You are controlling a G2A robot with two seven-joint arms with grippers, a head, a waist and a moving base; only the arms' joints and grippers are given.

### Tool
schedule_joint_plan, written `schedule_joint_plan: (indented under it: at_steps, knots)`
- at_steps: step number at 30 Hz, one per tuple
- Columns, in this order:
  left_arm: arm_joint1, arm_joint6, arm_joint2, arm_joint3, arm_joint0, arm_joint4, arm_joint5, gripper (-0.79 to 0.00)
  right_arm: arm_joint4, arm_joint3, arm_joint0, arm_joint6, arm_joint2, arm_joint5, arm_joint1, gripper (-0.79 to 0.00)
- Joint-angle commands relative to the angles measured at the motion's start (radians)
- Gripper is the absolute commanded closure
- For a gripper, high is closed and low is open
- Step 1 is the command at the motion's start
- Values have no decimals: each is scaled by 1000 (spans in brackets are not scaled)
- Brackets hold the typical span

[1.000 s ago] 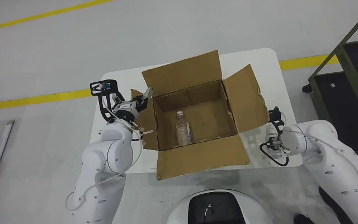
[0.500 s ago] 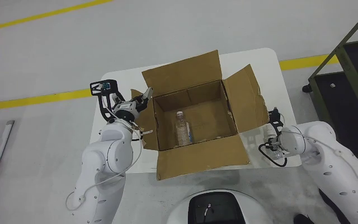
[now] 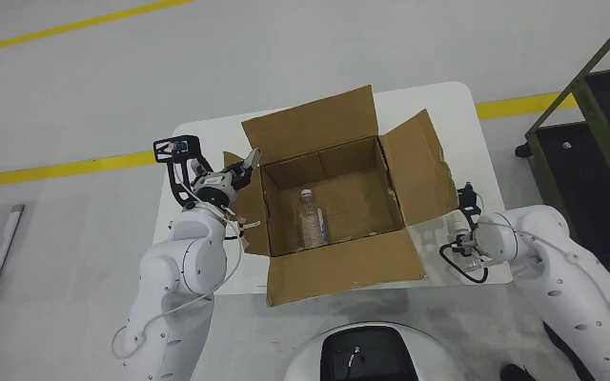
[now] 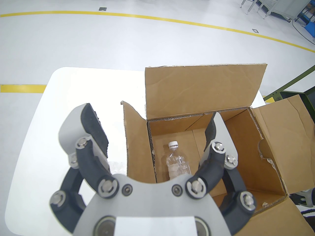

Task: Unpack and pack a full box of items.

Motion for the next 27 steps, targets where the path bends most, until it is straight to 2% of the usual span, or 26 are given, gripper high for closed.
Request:
schedule_joint_plan:
  at_steps: [1, 2, 3, 5, 7, 9, 11, 15, 17, 23, 25, 27]
  knots:
    - [0, 0, 0, 0, 0, 0, 0, -785, -1, 2, 2, 0, -1, 0, -1, -382]
    - [0, 0, 0, 0, 0, 0, 0, -785, -1, 4, 3, 0, -2, 0, -1, -385]
    - [0, 0, 0, 0, 0, 0, 0, -785, -2, 5, 3, 0, -3, 0, -1, -446]
    - [0, 0, 0, 0, 0, 0, 0, -785, -1, 8, 5, 0, -6, 0, -2, -431]
    - [0, 0, 0, 0, 0, 0, 0, -785, -2, 9, 8, 0, -8, 0, -2, -449]
    - [0, 0, 0, 0, 0, 0, 0, -785, -1, 11, 9, 0, -10, 0, -2, -517]
    - [0, 0, 0, 0, 0, 0, 0, -785, -4, 11, 10, 0, -14, 0, -2, -474]
    - [0, 0, 0, 0, 0, 0, 0, -785, -8, 17, 15, 0, -24, 0, -3, -514]
    - [0, 0, 0, 0, 0, 0, 0, -785, -10, 21, 18, 0, -28, 0, -4, -505]
    - [0, 0, 0, 0, 0, 0, 0, -785, -15, 35, 28, 0, -41, 0, -7, -357]
    - [0, 0, 0, 0, 0, 0, 0, -785, -17, 40, 31, 0, -43, 0, -7, -259]
    - [0, 0, 0, 0, 0, 0, 0, -785, -22, 42, 33, 0, -42, 0, -8, -114]
